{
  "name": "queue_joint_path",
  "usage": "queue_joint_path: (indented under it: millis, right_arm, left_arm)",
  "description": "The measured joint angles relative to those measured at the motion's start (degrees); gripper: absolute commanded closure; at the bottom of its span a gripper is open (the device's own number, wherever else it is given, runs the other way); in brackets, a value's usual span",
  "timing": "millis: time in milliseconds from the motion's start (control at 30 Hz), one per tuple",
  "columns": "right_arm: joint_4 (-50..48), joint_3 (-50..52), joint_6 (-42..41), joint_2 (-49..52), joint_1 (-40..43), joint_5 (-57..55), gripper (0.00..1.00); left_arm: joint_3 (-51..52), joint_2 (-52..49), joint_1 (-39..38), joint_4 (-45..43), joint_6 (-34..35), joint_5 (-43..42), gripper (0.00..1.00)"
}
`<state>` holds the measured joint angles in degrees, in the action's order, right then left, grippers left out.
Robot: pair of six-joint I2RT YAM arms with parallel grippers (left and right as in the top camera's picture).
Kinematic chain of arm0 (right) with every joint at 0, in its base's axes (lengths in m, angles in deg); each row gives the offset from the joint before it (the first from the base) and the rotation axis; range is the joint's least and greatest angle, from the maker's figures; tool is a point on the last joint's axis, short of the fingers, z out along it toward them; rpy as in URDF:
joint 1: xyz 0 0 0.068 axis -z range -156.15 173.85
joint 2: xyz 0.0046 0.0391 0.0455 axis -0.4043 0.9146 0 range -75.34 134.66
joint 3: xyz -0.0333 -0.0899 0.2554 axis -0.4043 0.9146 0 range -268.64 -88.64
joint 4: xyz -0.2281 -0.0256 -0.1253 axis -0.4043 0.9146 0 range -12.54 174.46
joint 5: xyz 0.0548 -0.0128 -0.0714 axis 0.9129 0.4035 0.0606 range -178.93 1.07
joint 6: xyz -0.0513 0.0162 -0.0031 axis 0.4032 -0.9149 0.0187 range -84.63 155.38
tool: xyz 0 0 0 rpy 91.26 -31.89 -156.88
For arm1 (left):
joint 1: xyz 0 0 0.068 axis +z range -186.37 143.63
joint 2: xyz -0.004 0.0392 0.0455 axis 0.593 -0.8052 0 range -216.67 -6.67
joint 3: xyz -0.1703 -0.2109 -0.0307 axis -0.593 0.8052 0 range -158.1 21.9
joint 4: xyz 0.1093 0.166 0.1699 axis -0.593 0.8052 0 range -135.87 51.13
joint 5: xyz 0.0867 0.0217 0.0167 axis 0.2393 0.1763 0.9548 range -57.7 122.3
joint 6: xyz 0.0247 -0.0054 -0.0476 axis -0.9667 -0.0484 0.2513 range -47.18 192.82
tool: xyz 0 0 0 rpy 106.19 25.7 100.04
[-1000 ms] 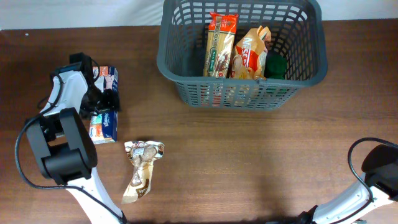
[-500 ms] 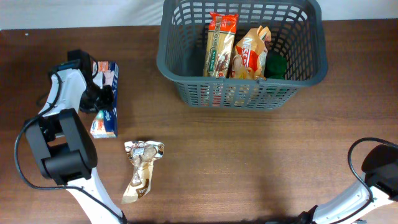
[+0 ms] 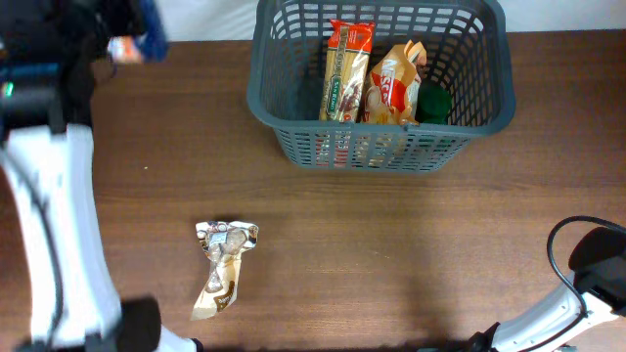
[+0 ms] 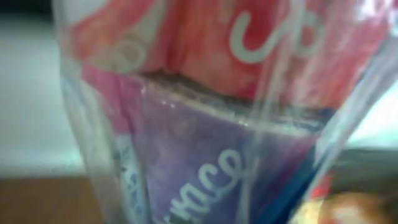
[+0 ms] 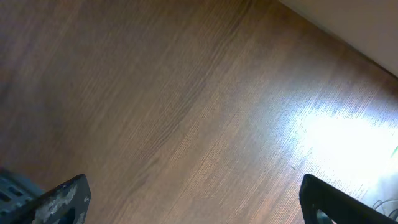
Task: Pack container
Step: 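Lift the tissue pack and carry it over the basket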
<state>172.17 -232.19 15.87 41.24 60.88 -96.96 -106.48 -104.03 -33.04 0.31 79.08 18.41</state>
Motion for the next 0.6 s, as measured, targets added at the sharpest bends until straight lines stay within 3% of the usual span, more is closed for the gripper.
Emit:
queue_joint_path:
  millis: [133, 267, 433, 600]
  right_arm:
    - [0.0, 0.0, 0.0, 0.0, 0.0, 0.0, 0.01]
    - [0.0, 0.0, -0.02, 0.0, 0.0, 0.0, 0.01]
    - [0.0, 0.0, 0.02, 0.0, 0.0, 0.0, 0.01]
    - [0.0, 0.0, 0.0, 0.0, 0.0, 0.0, 0.01]
  left_arm:
    - [-4.22, 4.11, -9.99, -2.36, 0.98, -0.46, 0.98]
    - [-4.52, 2.67, -21.18, -1.86, 1.25, 6.14, 0.98]
    - [-4.02, -4.48, -26.84, -1.81, -0.7, 9.73, 0.98]
    - [-3.52, -12.5, -27.67, -1.75, -1.11, 10.97, 0.98]
